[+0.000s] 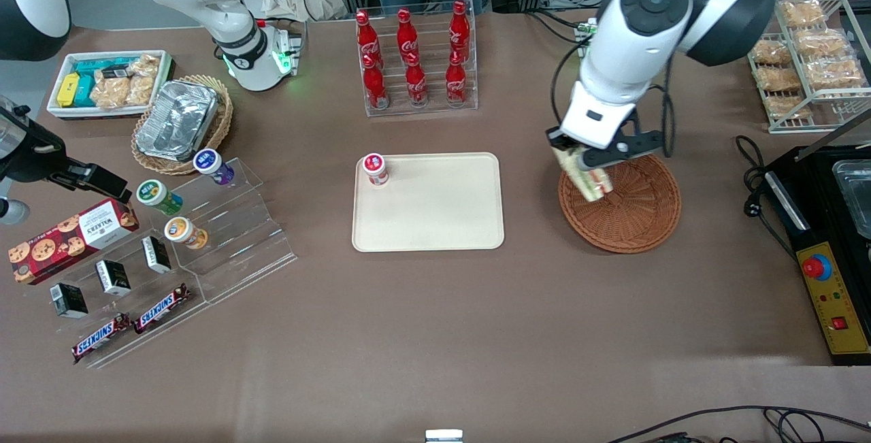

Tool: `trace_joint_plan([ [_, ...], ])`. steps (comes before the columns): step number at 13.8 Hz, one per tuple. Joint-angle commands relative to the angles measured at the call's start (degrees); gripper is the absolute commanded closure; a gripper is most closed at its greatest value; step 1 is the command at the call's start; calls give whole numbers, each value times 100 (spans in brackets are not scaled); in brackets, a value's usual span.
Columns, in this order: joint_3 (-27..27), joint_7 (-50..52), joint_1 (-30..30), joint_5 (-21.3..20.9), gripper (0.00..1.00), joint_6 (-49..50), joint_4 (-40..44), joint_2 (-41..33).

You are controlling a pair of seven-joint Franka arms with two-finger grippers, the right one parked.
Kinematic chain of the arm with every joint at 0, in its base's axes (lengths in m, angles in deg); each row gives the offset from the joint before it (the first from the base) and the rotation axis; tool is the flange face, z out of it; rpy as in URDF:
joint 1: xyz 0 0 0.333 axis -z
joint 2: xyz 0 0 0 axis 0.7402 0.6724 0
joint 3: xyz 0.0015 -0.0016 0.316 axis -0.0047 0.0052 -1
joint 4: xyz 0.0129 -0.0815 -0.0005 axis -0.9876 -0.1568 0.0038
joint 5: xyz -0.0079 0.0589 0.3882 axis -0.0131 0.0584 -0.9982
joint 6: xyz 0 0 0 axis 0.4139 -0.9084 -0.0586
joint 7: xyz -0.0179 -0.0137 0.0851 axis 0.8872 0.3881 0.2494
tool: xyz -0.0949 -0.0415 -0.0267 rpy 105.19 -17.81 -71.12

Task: Place sandwich from basket to tray
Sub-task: 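Carry the sandwich over the cream tray and lower it onto it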

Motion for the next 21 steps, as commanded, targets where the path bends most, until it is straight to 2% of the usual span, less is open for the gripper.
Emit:
trace_joint_plan([
  [1, 70, -220, 245, 54, 100, -526, 60, 353],
  [4, 158, -852, 465, 123, 100, -966, 86, 879],
  [9, 475, -994, 676, 71, 100, -1977, 7, 1592],
  [13, 475, -1478, 791, 44, 100, -2637, -37, 2242],
  [18, 466, -1505, 800, 0, 100, -3095, -142, 2726],
  [19, 457, -1479, 800, 0, 95, -3104, -247, 2701],
  [20, 457, -1461, 783, 0, 62, -3095, -335, 2675],
  [21, 457, -1487, 722, 0, 1, -3078, -371, 2639],
])
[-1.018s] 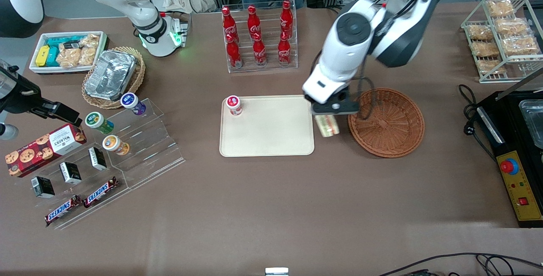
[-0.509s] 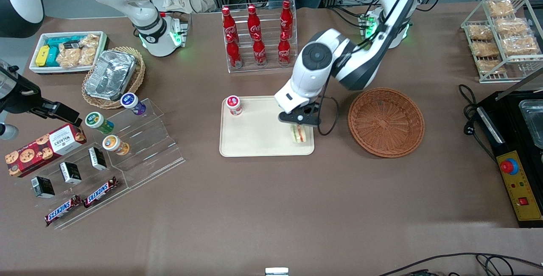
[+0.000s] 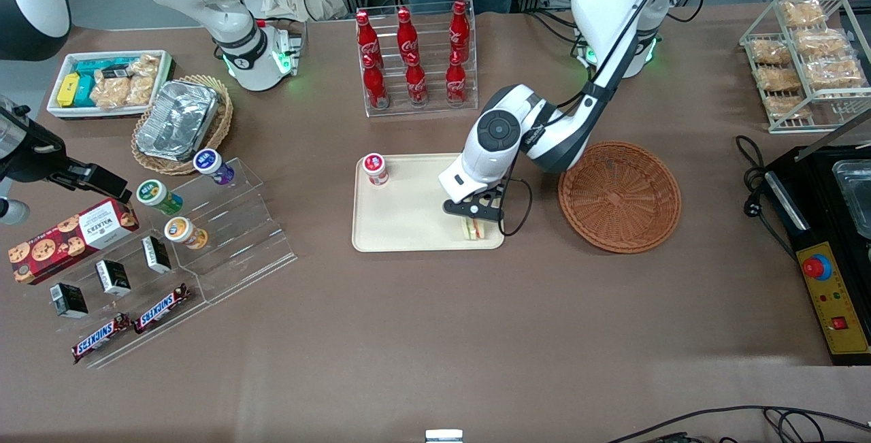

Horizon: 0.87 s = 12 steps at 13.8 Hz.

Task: Place sandwich from basket to tray
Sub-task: 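Open the left gripper, release the sandwich, and raise the arm away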

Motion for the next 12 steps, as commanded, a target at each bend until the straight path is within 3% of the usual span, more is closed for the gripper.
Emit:
trace_joint_plan([
  [1, -55, 55, -50, -27, 0, -24, -146, -186],
  [3, -229, 74, -128, -9, 0, 177, -137, -405],
  [6, -371, -13, -409, -44, 1, 1387, 73, -1220],
  [12, -354, -1891, -2095, -115, 1, 3006, 135, -2839],
])
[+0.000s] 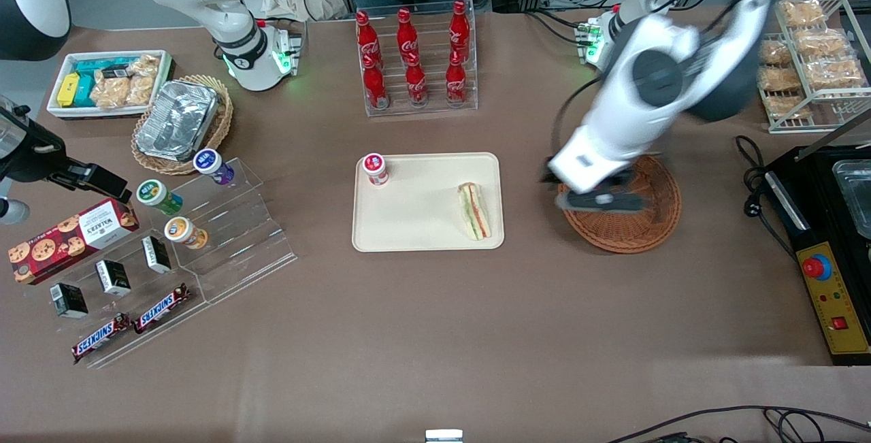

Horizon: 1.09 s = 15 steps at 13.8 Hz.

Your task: Place sandwich from basket to tray

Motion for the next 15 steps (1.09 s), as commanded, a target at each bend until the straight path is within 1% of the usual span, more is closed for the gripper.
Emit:
trace_joint_plan([
  [1, 86, -946, -753, -44, 1, 446, -146, -489],
  [2, 86, -1219, -956, -35, 1, 535, -76, -594],
  [4, 77, -1257, -1378, 9, 0, 1060, 248, -587],
  [5, 77, -1196, -1554, -26, 0, 1168, 441, -543],
  [6, 77, -987, -1573, -35, 0, 1195, 452, -552],
  [9, 34, -976, -1731, -88, 0, 1177, 496, -560],
  [11, -28, -1055, -1740, -376, 0, 1204, 505, -604],
  [15, -19, -1038, -1705, -465, 0, 1221, 593, -569],
])
